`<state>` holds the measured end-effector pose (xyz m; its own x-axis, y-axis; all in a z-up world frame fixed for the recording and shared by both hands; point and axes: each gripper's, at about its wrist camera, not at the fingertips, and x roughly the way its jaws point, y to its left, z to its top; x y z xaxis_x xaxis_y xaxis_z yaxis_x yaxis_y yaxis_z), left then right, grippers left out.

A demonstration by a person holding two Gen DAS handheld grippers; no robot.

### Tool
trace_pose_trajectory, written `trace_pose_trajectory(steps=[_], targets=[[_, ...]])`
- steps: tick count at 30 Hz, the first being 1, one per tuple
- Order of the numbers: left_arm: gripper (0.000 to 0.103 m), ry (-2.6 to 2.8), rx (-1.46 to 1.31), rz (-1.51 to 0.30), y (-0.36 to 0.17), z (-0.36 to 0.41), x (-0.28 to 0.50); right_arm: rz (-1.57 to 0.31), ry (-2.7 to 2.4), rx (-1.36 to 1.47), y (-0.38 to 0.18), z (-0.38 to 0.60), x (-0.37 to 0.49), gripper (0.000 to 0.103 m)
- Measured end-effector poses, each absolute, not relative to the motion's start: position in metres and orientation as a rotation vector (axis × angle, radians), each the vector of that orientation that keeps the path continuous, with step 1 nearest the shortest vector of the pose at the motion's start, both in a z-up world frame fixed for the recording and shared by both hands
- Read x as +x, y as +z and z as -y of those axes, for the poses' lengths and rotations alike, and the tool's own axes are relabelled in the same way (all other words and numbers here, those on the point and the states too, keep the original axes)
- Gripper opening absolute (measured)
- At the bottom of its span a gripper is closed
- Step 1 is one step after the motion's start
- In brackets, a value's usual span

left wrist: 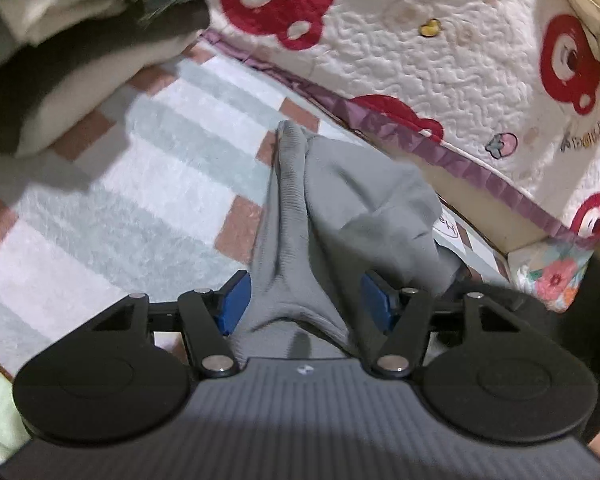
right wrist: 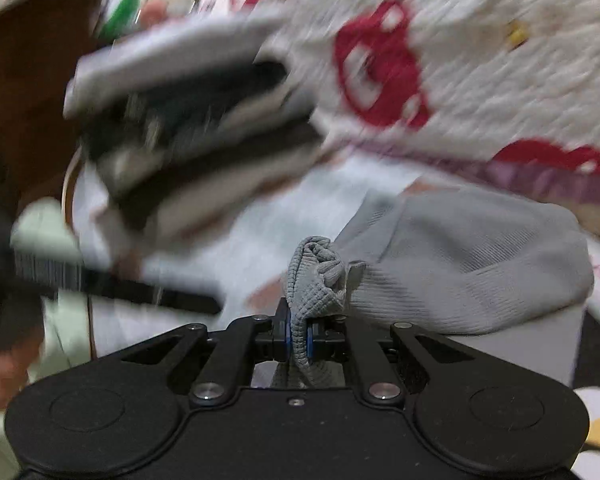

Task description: Fold clothes

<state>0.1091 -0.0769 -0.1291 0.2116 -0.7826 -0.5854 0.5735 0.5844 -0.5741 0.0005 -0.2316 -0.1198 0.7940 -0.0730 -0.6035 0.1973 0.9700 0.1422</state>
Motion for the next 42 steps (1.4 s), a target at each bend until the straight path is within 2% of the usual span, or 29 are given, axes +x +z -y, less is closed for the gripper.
trace_pose_trajectory(steps=[5,10,20,21,22,23,25,28,29,30,32,38,39,42], targets=[[0.060,-1.026,-0.340,-0.993,-0.138,0.066,0.123,-0.650,-0.166,0.228,-0.136,0.224,0.001,0.010],[0.060,-1.121,-0.364,-0.993,-0.132,0.069,0.121,-0.626,-0.188,0.134,-0.135,0.210,0.003,0.010],[0.064,-1.178,-0.426,-1.128,-0.145,0.106,0.129,-0.573,-0.159,0.060,-0.134,0.201,-0.004,0.010],[0.061,-1.166,-0.421,-1.129,-0.146,0.111,0.131,-0.572,-0.150,0.046,-0.135,0.200,-0.006,0.010],[0.047,-1.147,-0.395,-1.109,-0.146,0.116,0.131,-0.572,-0.143,0.036,-0.136,0.199,-0.008,0.010],[0.023,-1.135,-0.329,-1.085,-0.145,0.122,0.129,-0.571,-0.134,0.025,-0.137,0.197,-0.010,0.010],[0.016,-1.130,-0.191,-1.066,-0.142,0.139,0.124,-0.564,-0.114,0.003,-0.138,0.193,-0.012,0.010],[0.014,-1.108,-0.053,-0.978,-0.126,0.144,0.113,-0.591,-0.107,-0.117,-0.137,0.184,-0.017,0.010],[0.014,-1.101,-0.041,-0.954,-0.121,0.141,0.111,-0.603,-0.109,-0.162,-0.135,0.181,-0.021,0.015],[0.014,-1.096,-0.047,-0.946,-0.118,0.138,0.111,-0.614,-0.114,-0.198,-0.132,0.178,-0.031,0.032],[0.014,-1.081,-0.079,-0.955,-0.118,0.131,0.112,-0.634,-0.127,-0.266,-0.126,0.173,-0.054,0.049],[0.014,-1.043,-0.109,-0.993,-0.137,0.124,0.119,-0.797,-0.295,-0.208,-0.154,0.203,-0.111,0.050],[0.015,-1.046,-0.124,-0.995,-0.138,0.122,0.120,-0.779,-0.308,-0.161,-0.156,0.210,-0.118,0.055],[0.020,-1.031,-0.142,-0.985,-0.138,0.119,0.120,-0.748,-0.350,0.017,-0.154,0.230,-0.125,0.055]])
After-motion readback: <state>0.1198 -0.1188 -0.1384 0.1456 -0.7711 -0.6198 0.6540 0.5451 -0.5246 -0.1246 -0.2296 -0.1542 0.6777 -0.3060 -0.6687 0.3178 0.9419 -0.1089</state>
